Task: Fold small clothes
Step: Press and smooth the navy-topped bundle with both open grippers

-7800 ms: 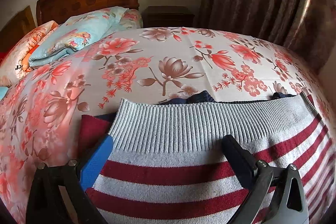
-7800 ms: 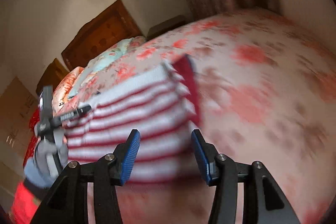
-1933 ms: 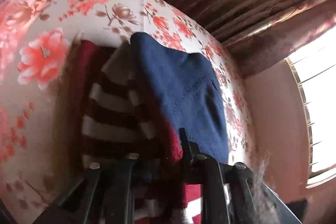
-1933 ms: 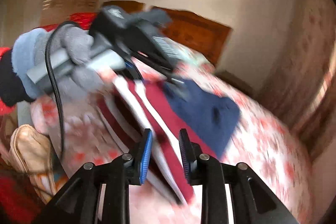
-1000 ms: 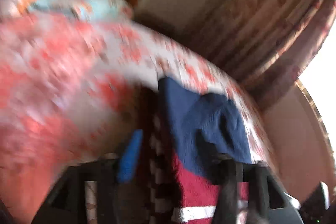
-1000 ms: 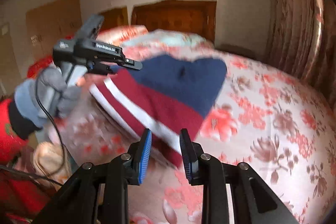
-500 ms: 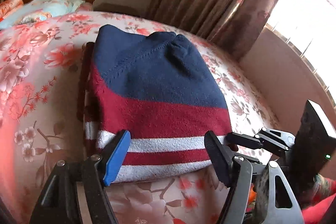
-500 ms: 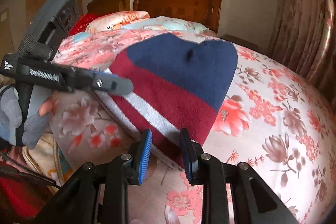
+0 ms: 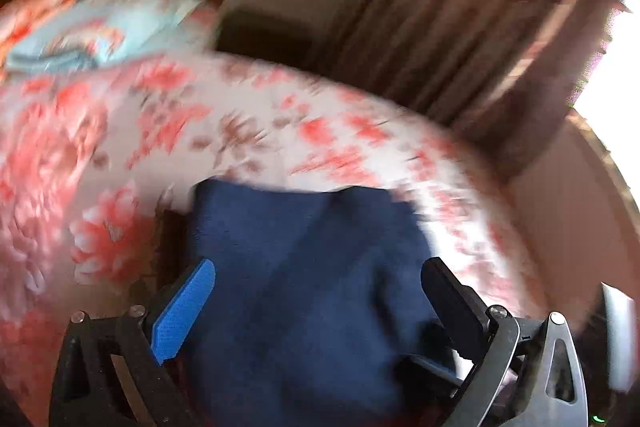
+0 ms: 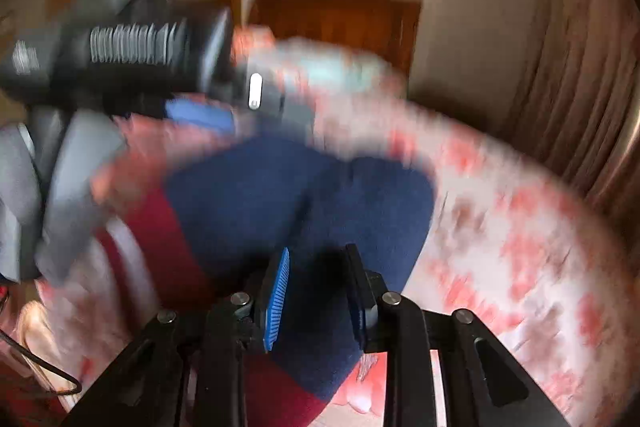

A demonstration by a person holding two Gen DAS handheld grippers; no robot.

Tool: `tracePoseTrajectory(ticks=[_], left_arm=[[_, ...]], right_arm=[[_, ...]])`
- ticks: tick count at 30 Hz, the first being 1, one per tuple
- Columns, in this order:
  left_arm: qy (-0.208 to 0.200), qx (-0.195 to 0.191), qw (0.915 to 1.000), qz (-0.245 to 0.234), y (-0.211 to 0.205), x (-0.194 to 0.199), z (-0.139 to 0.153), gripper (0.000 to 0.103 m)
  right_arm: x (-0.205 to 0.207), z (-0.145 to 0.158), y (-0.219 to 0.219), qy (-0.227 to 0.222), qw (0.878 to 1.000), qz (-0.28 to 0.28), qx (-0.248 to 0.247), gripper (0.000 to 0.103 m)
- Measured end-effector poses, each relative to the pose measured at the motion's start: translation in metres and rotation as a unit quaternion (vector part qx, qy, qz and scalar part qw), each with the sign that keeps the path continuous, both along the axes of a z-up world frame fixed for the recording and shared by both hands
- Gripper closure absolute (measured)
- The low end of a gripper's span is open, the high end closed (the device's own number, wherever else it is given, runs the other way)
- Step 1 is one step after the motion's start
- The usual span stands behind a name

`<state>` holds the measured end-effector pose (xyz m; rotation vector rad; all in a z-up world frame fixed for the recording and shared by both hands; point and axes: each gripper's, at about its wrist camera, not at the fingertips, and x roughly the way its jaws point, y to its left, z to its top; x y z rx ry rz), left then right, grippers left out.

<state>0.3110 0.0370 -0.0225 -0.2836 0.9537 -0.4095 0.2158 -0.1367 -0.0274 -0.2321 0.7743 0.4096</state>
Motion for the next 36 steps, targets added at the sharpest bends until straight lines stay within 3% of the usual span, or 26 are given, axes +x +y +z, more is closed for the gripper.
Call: tracePoseTrajectory(ticks=[3, 6, 9, 11, 13, 18, 21, 27, 32, 36], left_arm=[[-0.006, 0.006, 0.9999, 0.014, 0.006, -0.001, -0.015, 0.000], [0.007, -0.013, 0.9989, 0.043, 0.018, 0.004, -0.027, 0.000], [0.012, -0.052, 0.9974, 0.049, 0.028, 0.005, -0.032, 0.000], [0.009, -0.043, 0.9978, 0.049, 0.026, 0.004, -0.032, 0.000], [0.005, -0.027, 0.9985, 0.049, 0.022, 0.002, -0.031, 0.000], [-0.003, -0.011, 0.9985, 0.053, 0.016, 0.002, -0.031, 0.000], [-0.009, -0.034, 0.9975, 0.061, 0.026, 0.000, -0.030, 0.000], [-0.009, -0.087, 0.9897, 0.113, 0.054, -0.009, -0.012, 0.000], [-0.051, -0.062, 0.9956, 0.048, 0.024, -0.007, 0.028, 0.000], [-0.015, -0.046, 0.9988, -0.007, -0.008, 0.016, 0.012, 0.000]], right_arm=[[0.001, 0.004, -0.009, 0.000, 0.999, 0.004, 0.031, 0.077], [0.010, 0.022, -0.017, -0.039, 0.998, -0.002, 0.044, 0.077], [0.031, 0.021, -0.021, -0.032, 0.997, -0.005, 0.067, 0.077], [0.053, 0.000, -0.018, 0.008, 0.999, 0.012, 0.046, 0.077], [0.055, -0.003, -0.017, -0.005, 0.999, 0.029, 0.038, 0.079], [0.067, 0.016, -0.023, -0.025, 0.998, 0.008, 0.063, 0.078], [0.091, -0.001, -0.022, 0.020, 0.998, -0.004, 0.054, 0.077], [0.079, 0.012, -0.033, 0.012, 0.996, -0.034, 0.076, 0.076], [0.036, 0.033, -0.027, -0.022, 0.996, -0.008, 0.086, 0.076], [0.023, 0.016, -0.009, -0.019, 0.998, 0.024, 0.059, 0.076]])
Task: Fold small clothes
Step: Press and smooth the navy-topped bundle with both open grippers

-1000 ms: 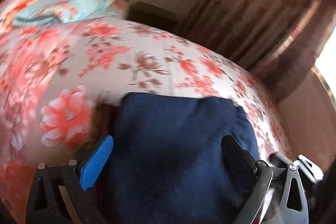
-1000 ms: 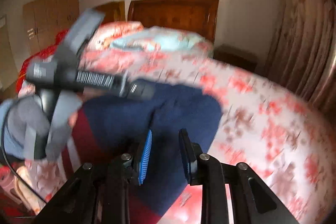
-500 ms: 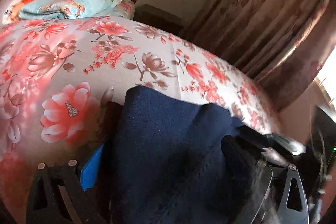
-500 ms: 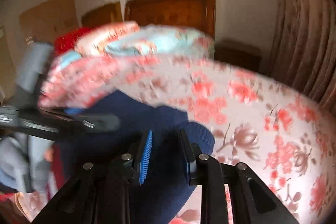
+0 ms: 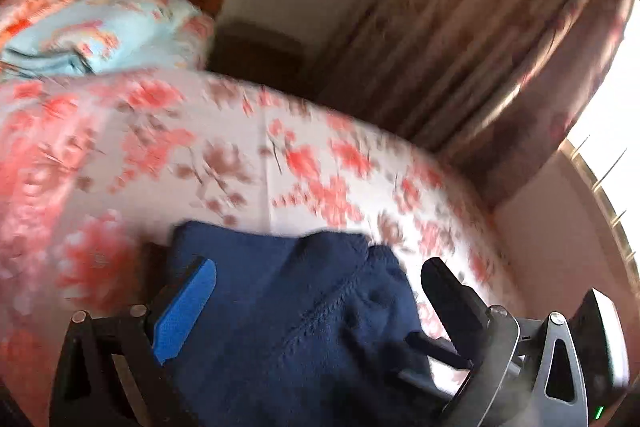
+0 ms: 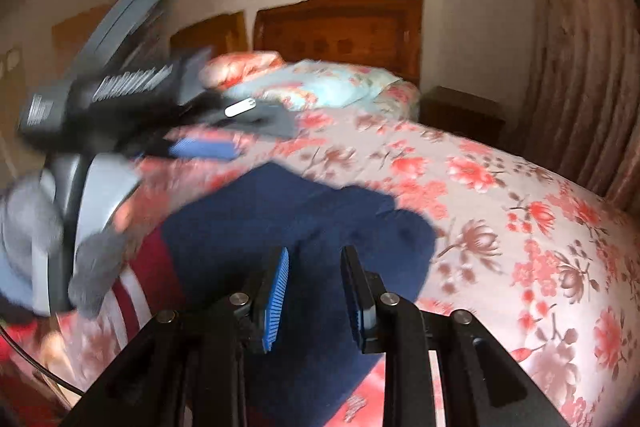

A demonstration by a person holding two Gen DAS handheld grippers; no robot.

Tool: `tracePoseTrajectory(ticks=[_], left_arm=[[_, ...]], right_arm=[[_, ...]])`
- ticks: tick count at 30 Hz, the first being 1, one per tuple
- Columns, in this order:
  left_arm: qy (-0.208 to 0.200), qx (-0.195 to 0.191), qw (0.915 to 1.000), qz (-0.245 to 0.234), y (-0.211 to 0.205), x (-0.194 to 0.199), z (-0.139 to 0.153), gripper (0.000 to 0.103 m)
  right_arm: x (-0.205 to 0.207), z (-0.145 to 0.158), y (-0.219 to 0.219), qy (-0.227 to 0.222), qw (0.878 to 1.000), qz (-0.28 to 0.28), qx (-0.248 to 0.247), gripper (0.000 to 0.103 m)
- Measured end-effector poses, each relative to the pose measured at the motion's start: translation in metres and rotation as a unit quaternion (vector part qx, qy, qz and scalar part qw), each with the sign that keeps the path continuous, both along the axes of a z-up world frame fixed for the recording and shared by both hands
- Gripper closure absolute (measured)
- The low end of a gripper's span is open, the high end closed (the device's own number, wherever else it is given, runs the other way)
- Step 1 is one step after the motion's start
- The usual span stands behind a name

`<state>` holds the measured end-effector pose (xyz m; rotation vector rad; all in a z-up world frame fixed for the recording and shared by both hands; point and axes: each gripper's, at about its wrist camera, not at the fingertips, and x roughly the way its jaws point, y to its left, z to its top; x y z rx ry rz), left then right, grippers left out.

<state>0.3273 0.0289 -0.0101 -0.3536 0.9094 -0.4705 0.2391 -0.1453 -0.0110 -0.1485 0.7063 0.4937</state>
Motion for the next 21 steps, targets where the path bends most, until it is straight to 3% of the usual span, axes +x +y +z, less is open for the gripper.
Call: tracePoseTrajectory(ticks=[2, 3, 9, 12, 14, 21], left_arm=[[0.029, 0.017, 0.9994, 0.009, -0.003, 0.015, -0.026, 0.000], [-0.002, 0.017, 0.9998, 0.008, -0.003, 0.012, -0.025, 0.000], [-0.034, 0.024, 0.9981, 0.046, 0.009, -0.004, -0.013, 0.000], [0.006, 0.062, 0.9970, 0.047, 0.005, 0.005, -0.029, 0.000], [0.022, 0.107, 0.9927, 0.053, -0.001, 0.005, -0.031, 0.000], [-0.059, 0.157, 0.9826, 0.079, -0.004, -0.057, -0.005, 0.000]], right_arm=[[0.003, -0.016, 0.007, 0.014, 0.999, -0.006, -0.030, 0.076], [0.001, -0.017, 0.007, 0.006, 1.000, -0.006, -0.028, 0.076], [-0.010, -0.006, 0.003, -0.010, 1.000, -0.005, -0.009, 0.076], [-0.006, -0.018, 0.005, 0.014, 1.000, -0.006, -0.017, 0.075], [-0.007, -0.018, 0.004, 0.011, 1.000, -0.006, -0.011, 0.075], [-0.041, 0.004, 0.005, -0.017, 1.000, 0.001, -0.011, 0.075]])
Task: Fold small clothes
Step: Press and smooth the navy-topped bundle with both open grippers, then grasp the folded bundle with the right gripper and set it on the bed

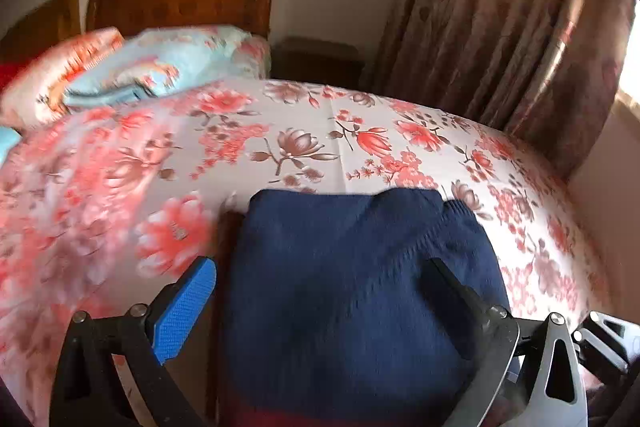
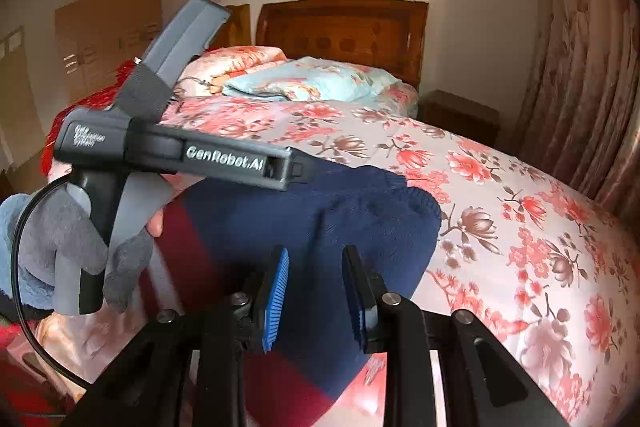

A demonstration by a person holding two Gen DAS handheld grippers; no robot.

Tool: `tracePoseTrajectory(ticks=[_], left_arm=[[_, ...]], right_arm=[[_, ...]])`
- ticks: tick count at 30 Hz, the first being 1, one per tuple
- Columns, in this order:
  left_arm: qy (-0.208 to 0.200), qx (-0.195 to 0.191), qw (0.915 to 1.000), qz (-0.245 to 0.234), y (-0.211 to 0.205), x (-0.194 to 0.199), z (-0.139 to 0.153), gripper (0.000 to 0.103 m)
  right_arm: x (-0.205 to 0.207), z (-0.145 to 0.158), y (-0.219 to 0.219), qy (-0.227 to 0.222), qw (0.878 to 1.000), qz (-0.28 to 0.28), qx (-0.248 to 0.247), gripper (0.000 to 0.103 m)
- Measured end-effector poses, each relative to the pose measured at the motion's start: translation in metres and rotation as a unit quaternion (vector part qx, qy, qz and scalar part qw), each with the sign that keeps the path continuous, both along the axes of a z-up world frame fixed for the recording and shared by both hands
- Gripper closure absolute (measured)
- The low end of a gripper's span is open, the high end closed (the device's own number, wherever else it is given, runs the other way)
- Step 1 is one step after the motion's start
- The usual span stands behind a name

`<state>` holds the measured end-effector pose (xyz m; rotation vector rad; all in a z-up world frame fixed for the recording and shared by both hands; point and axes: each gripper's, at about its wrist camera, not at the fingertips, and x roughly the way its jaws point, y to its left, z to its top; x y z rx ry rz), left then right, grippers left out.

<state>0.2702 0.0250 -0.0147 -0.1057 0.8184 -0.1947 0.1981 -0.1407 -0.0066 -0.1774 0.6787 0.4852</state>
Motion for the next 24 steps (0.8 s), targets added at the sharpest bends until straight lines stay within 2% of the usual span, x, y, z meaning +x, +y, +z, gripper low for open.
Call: tracePoseTrajectory(ticks=[3, 4, 7, 11, 14, 16, 19, 24], left_arm=[[0.007, 0.042, 0.9991, 0.001, -0.006, -0.012, -0.015, 0.000], [0.024, 0.052, 0.9983, -0.001, -0.007, -0.013, -0.025, 0.000], [0.020, 0.025, 0.9994, 0.011, 0.003, -0.025, -0.024, 0.000], [-0.012, 0.042, 0.9990, 0.008, 0.001, -0.047, -0.014, 0.000], [-0.010, 0.049, 0.9987, 0.002, -0.001, -0.059, -0.019, 0.000], [-0.002, 0.052, 0.9986, 0.001, -0.001, -0.067, -0.024, 0.000], [-0.010, 0.054, 0.9985, 0.001, 0.001, -0.085, -0.019, 0.000], [-0.056, 0.043, 0.9974, 0.010, 0.009, -0.118, 0.008, 0.000]], right_arm=[[-0.009, -0.017, 0.000, 0.022, 1.000, 0.007, -0.009, 0.074], [-0.013, -0.022, 0.000, 0.012, 1.000, 0.003, -0.013, 0.074], [-0.019, -0.016, -0.002, 0.012, 1.000, -0.011, -0.004, 0.074], [-0.038, -0.003, -0.003, -0.008, 1.000, -0.010, -0.010, 0.075], [-0.045, -0.014, -0.002, 0.018, 1.000, -0.010, -0.006, 0.075], [-0.049, -0.031, 0.001, 0.040, 0.999, -0.020, -0.022, 0.074], [-0.057, -0.029, -0.005, 0.042, 0.998, -0.036, 0.002, 0.075], [-0.085, 0.001, -0.012, -0.002, 0.999, -0.051, 0.013, 0.075]])
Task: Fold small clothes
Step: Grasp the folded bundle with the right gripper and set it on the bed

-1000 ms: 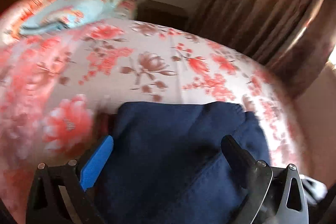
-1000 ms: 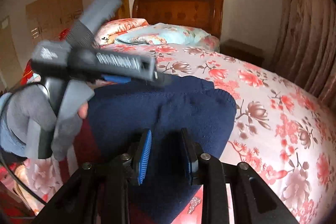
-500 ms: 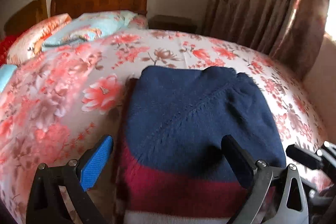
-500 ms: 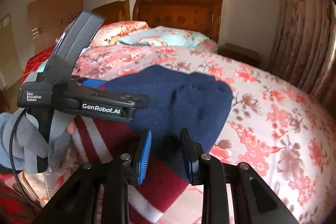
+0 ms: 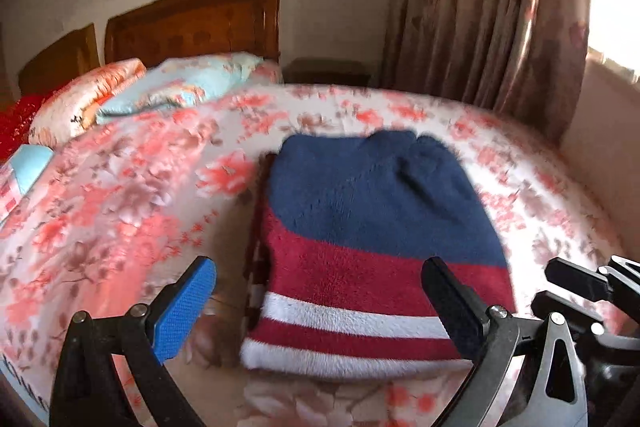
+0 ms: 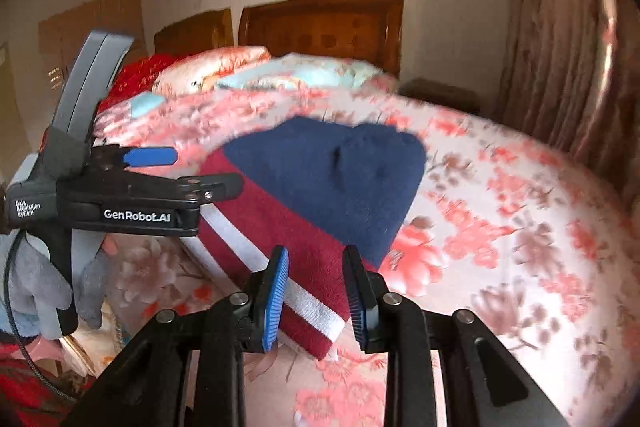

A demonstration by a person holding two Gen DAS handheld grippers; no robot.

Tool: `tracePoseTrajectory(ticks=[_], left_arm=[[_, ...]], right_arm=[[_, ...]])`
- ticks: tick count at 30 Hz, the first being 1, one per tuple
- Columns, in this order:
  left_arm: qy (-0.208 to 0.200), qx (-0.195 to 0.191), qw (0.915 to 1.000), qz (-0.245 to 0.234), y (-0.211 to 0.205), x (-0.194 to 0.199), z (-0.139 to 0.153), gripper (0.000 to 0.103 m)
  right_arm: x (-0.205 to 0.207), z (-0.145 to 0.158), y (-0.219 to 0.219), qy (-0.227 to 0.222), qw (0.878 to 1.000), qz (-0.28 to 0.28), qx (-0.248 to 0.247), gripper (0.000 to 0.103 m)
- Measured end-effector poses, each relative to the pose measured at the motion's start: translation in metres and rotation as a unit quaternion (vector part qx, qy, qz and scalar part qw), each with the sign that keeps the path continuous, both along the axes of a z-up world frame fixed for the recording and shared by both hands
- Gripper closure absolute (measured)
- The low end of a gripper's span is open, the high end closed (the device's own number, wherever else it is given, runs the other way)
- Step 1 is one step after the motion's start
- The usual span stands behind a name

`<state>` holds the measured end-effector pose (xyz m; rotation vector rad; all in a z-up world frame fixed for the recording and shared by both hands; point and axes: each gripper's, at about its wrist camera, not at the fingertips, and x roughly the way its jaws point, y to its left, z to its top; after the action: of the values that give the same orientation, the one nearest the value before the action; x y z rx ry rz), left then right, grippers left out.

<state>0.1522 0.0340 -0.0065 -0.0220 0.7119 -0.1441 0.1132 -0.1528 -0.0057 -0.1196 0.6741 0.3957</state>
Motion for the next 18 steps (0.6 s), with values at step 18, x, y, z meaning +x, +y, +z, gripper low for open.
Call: tracePoseTrajectory(ticks=[18], left_arm=[[-0.237, 0.023, 0.9686, 0.071, 0.009, -0.137, 0.135, 0.000]], right_arm=[[-0.137, 0.127, -0.003, -0.221, 0.971, -0.049, 0.071, 0.071]])
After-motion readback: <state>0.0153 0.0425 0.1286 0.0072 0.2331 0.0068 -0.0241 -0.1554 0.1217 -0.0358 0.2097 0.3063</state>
